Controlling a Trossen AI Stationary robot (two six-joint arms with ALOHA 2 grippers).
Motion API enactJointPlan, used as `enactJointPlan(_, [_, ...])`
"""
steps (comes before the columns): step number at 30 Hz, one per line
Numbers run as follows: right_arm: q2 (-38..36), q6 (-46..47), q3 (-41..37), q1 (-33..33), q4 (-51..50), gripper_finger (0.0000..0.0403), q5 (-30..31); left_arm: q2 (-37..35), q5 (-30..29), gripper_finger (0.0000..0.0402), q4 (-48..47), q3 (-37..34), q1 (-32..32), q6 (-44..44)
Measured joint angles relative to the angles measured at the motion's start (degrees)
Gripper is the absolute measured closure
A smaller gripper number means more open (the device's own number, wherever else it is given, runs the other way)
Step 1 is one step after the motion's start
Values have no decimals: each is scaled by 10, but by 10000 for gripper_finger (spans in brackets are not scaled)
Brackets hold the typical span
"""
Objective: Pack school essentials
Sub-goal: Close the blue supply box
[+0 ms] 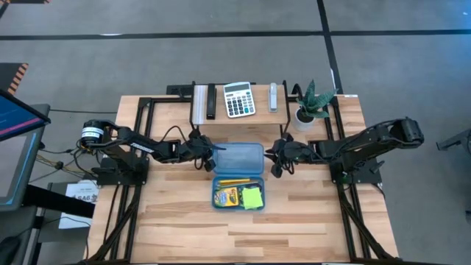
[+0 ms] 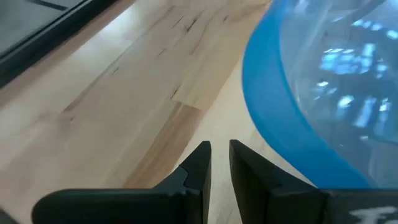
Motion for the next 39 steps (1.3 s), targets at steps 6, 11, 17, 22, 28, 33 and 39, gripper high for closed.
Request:
enactJointPlan(6, [0,-22,0,0,-4,305,8,0,1,354,3,0,-2,14])
enactJointPlan(11, [0,-44,0,0,-9,305,11,0,-1,354,15,0,-9,46])
enactJointPlan(17, [0,-57,0,5,-16,305,14,0,-28,355,25,0,-27,81])
enactJointPlan(22, [0,-45,0,3,-30,305,23,-1,-52,355,57,0,-45,115])
enactJointPlan(28, [0,-54,0,-9,-30,305,23,-3,-63,355,74,0,-59,157])
enactJointPlan(33, [0,-58,1,-11,-31,305,23,-3,-70,355,76,1,-64,172])
enactJointPlan(39, [0,-73,1,-11,-38,305,23,-3,-72,355,77,1,-66,194])
